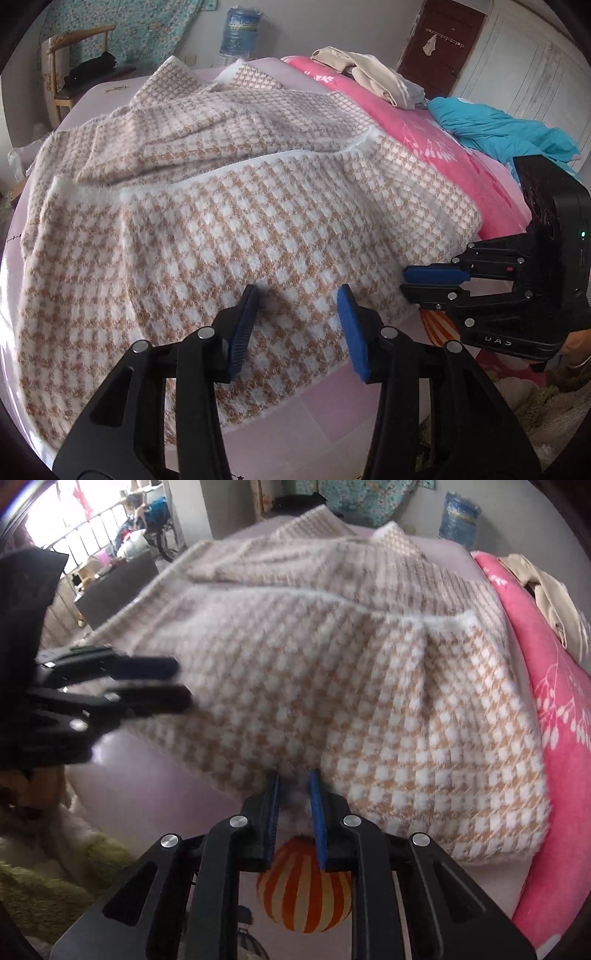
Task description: Fold large clothes
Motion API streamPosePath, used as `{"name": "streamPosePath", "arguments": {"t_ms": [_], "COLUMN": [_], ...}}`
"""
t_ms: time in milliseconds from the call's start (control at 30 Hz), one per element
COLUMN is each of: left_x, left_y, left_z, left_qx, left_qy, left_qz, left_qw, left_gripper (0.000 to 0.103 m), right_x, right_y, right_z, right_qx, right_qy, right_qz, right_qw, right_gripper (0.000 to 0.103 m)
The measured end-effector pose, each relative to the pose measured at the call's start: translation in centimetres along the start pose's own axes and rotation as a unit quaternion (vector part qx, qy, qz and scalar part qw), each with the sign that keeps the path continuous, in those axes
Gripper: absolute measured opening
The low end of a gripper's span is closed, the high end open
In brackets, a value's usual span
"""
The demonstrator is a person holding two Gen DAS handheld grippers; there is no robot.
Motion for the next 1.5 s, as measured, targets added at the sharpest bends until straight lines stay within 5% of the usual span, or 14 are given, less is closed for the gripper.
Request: {"name": "streamPosePath", "arguments": {"t_ms": [167,400,567,667,833,933,1000,1100,1200,1333,1433,1500], "left_x": [0.0,0.3,0.6,0.8,0.8,1.1,1.7,3.2,3.7,4.1,5.0,5.8], "left_y": [0.2,0.4,0.5,0.5,1.5,3.2,3.4,2.3,2.8,4.6,5.0,4.9], "left_z": [0.3,0.9,1.1,1.4,1.8,1.8,1.9,2.9,3.9,4.7,6.3,7.5], "left_qx": [-0.007,-0.003,-0.006,0.001,0.003,0.014,0.001,-0.034,-0.019,-0.043,-0.077,-0.076], "left_qy": [0.007,0.026,0.030,0.037,0.036,0.030,0.029,0.046,0.079,0.090,0.110,0.129], "left_qz": [0.002,-0.001,-0.003,-0.005,-0.014,-0.034,-0.024,0.012,-0.002,-0.017,-0.008,-0.008], "left_qw": [0.9999,0.9997,0.9995,0.9993,0.9992,0.9989,0.9993,0.9983,0.9967,0.9949,0.9909,0.9887], "left_gripper": [0.044,0.044,0.044,0.044,0.041,0.042,0.042,0.044,0.042,0.039,0.039,0.029], "right_x": [-0.2,0.1,0.4,1.7,0.0,-1.3,-1.8,-1.8,-0.9,-1.5,-1.8,-1.7], "right_y": [3.5,1.7,4.9,2.4,4.1,5.6,5.0,2.2,-1.3,0.1,1.7,0.9], "right_z": [-2.6,-5.8,-9.3,-12.4,-9.5,-5.8,-2.9,1.5,3.5,4.2,5.8,7.1], "right_qx": [0.052,0.084,0.132,0.110,0.148,0.103,0.049,-0.033,-0.030,-0.014,-0.060,-0.083], "right_qy": [-0.031,-0.082,-0.149,-0.204,-0.166,-0.118,-0.082,-0.030,0.001,0.016,0.036,0.049], "right_qz": [-0.046,-0.031,-0.080,-0.058,-0.072,-0.101,-0.093,-0.061,-0.036,-0.033,-0.061,-0.053], "right_qw": [0.997,0.993,0.977,0.971,0.972,0.982,0.991,0.997,0.999,0.999,0.996,0.994], "right_gripper": [0.016,0.016,0.016,0.009,0.009,0.018,0.034,0.035,0.035,0.035,0.034,0.034]}}
Point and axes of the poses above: each gripper's, at about its wrist camera, not at the fingertips, and y roughly against the way its jaws point, z to its left, x to its underside, the point moved 1 cm from there along -y, roughly the way its jaws point, and after that the axes turned 11 degrees about -y, right-handed, at the moved point
